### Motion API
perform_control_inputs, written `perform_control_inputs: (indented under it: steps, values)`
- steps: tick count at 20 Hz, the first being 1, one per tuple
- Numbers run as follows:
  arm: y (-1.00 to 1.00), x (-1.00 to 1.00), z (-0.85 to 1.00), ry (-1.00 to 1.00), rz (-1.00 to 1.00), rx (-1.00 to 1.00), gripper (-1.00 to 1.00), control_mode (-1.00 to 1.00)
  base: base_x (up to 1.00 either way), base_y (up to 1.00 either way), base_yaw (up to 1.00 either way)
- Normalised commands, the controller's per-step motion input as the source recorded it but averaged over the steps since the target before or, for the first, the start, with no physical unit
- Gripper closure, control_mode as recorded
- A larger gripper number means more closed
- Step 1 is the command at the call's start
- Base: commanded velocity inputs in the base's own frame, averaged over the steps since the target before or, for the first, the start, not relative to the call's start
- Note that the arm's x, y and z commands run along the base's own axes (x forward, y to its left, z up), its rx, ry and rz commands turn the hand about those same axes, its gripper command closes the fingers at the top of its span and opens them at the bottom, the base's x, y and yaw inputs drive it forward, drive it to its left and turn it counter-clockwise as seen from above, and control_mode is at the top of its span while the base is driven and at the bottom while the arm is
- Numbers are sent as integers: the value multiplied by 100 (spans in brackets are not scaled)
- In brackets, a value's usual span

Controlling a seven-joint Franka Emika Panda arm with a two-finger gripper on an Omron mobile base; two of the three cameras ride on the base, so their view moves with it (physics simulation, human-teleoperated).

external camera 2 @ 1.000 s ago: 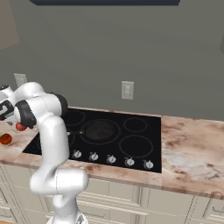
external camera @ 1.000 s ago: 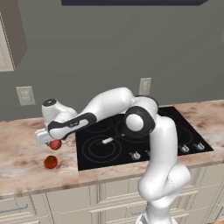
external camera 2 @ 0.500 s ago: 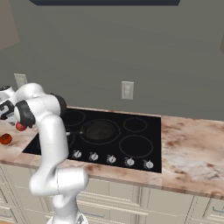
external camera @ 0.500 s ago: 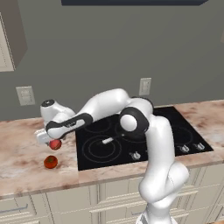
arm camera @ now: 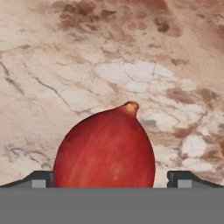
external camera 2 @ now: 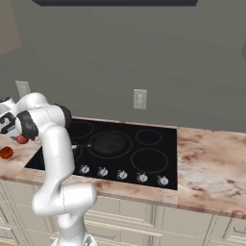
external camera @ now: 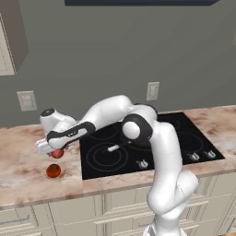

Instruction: Place the pan on the center burner on the stove. Then place the tomato and the onion in the pan and turn on the center burner.

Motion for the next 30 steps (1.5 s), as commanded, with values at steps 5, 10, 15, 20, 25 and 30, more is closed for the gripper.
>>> perform_control_inputs:
  steps: [5,10,15,20,25,30]
  values:
    - [0,0,-26,4,0,-8,100,-100,0,0,0]
    - [-26,-16,-41,5,-5,-10,100,-100,0,0,0]
    - [-72,-22,11,-16,-4,1,100,-100,0,0,0]
    - [-97,-14,81,-44,-5,18,100,-100,0,0,0]
    - [-100,-1,67,-40,-2,31,100,-100,0,0,0]
    - [-97,5,40,-19,-14,25,100,-100,0,0,0]
